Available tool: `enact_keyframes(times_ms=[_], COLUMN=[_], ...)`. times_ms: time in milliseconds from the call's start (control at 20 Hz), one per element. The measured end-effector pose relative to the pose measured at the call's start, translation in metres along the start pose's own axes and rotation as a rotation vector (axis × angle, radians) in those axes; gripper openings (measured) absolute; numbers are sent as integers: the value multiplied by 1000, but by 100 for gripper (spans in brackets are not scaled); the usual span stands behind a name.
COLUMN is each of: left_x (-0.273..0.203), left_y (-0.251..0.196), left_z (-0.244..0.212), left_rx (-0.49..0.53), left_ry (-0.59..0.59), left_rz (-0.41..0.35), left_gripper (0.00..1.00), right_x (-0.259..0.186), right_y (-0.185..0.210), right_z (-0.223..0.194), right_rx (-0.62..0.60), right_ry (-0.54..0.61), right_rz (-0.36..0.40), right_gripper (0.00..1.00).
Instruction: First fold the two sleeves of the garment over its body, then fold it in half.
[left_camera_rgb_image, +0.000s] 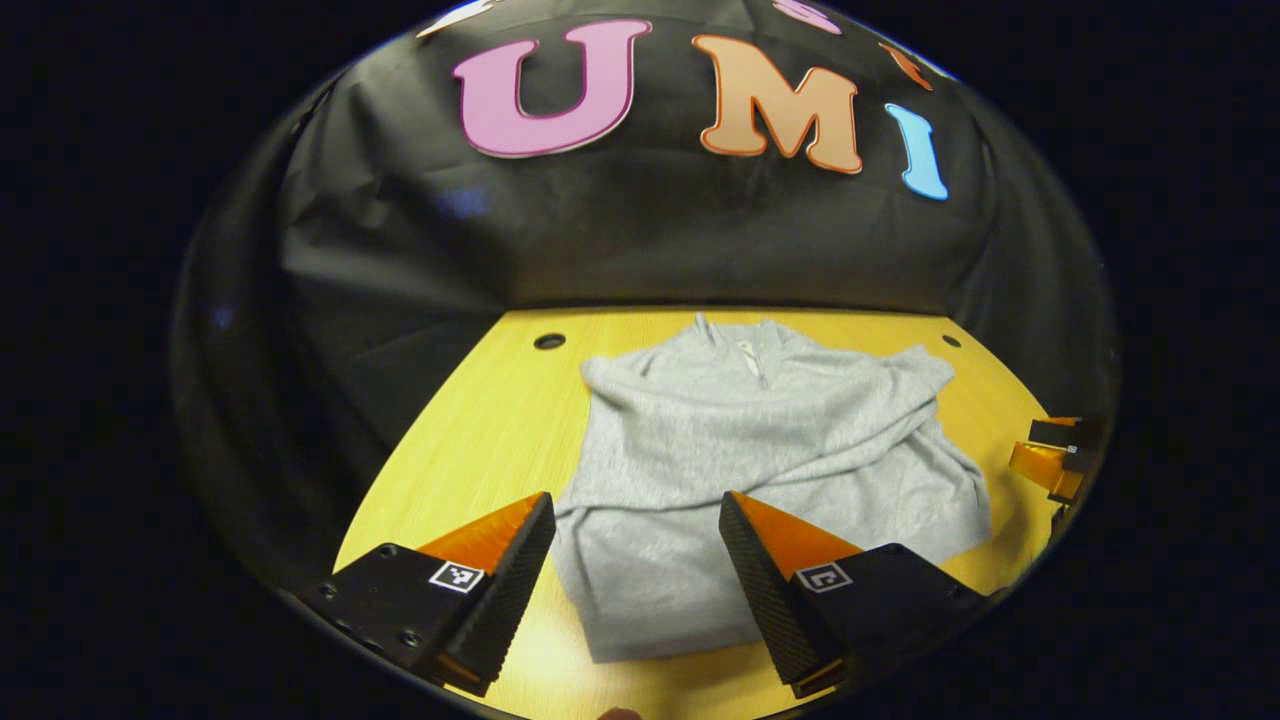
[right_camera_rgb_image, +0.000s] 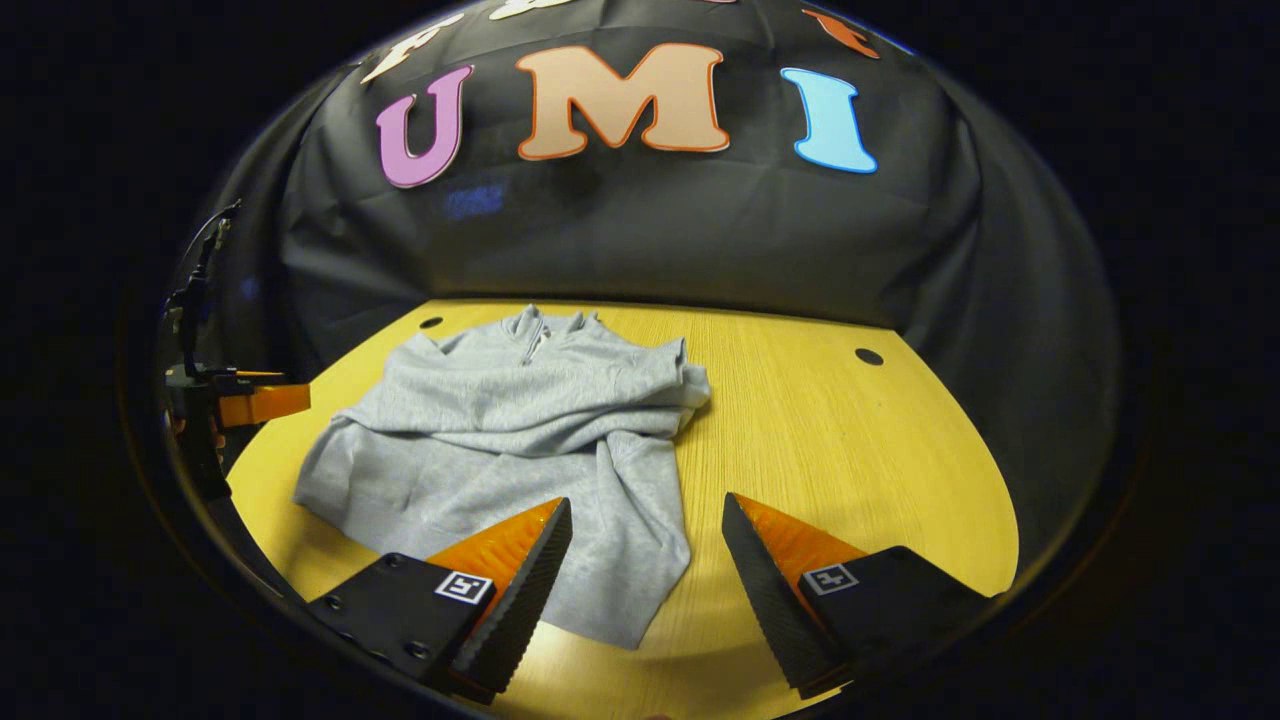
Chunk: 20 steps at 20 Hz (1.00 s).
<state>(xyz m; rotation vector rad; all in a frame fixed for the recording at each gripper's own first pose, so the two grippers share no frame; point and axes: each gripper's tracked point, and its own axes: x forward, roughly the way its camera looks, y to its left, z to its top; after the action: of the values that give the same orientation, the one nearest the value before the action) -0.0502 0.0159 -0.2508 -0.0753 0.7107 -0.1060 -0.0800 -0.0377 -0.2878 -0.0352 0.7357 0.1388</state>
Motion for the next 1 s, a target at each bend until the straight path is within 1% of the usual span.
enact_keyframes(times_ms=[50,100,250,300,450,500,550,600,700,750,850,900,950,1000], left_x=[0,3,1,4,10,10,10,12,12,15,14,16,16,18], left_y=[4,5,12,15,15,16,15,15,15,14,13,13,14,15], left_z=[-14,-26,-62,-72,-88,-94,-98,-102,-105,-103,-103,-104,-104,-104], left_rx=[-4,-7,-19,-31,-58,-62,-66,-69,-69,-62,-44,-40,-45,-56], left_ry=[28,55,126,149,184,195,205,214,220,211,215,219,216,203], left_rz=[-1,-6,-19,-18,-17,-17,-18,-19,-13,-20,-27,-29,-28,-17], left_gripper=[96,97,96,97,97,97,98,97,97,98,97,98,97,96], right_x=[1,2,6,7,10,12,15,16,21,24,26,28,29,28], right_y=[2,3,6,6,10,10,10,10,9,9,6,7,8,11], right_z=[-8,-16,-37,-42,-53,-58,-63,-67,-75,-79,-89,-88,-90,-93], right_rx=[-5,-9,-16,-16,-15,-18,-22,-28,-37,-38,-39,-22,-7,26], right_ry=[17,34,82,95,127,140,154,166,188,200,235,229,236,250], right_rz=[-4,-6,-16,-19,-22,-24,-26,-30,-41,-47,-55,-54,-52,-33], right_gripper=[97,92,92,96,97,92,92,96,97,97,96,94,93,95])
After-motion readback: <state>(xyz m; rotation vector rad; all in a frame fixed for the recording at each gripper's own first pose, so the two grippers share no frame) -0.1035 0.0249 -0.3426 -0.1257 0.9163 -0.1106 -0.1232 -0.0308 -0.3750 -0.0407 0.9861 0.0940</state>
